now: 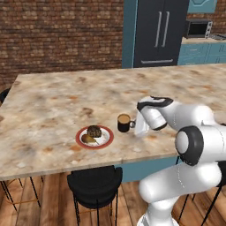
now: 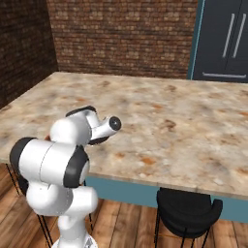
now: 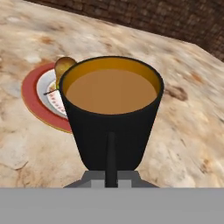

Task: Pick up the brewed coffee from the coffee machine and place it next to the breakfast plate on the dining counter.

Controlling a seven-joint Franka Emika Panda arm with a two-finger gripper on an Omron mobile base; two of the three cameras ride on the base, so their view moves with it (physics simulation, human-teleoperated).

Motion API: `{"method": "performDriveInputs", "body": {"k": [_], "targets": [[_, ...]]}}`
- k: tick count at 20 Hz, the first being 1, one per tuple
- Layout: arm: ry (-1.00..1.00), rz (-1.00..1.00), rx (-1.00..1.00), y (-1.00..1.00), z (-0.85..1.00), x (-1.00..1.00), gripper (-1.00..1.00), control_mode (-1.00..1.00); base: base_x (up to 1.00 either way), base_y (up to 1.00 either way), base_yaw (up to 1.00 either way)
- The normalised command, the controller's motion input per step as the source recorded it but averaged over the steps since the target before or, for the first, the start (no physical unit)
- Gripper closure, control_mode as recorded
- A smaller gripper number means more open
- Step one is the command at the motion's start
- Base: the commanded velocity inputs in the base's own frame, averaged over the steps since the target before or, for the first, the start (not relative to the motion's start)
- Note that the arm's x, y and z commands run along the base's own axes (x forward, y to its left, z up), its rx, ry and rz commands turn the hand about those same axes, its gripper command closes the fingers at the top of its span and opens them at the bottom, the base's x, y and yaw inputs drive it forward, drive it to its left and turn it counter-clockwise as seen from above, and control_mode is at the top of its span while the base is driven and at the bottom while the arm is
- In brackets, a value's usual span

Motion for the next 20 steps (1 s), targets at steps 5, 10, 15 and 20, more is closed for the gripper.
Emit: {"method": "performDriveInputs", "body": {"k": [5,10,15,20], "targets": [[0.0,0.0,0.0,0.0,-0.44,0.35,1.0,-1.0,0.0,0.0,0.0],[0.0,0.0,0.0,0.0,-0.37,0.36,1.0,-1.0,0.0,0.0,0.0],[0.0,0.0,0.0,0.0,-0.33,0.34,1.0,-1.0,0.0,0.0,0.0],[0.0,0.0,0.0,0.0,-0.28,0.31,-1.0,-1.0,0.0,0.0,0.0]]}}
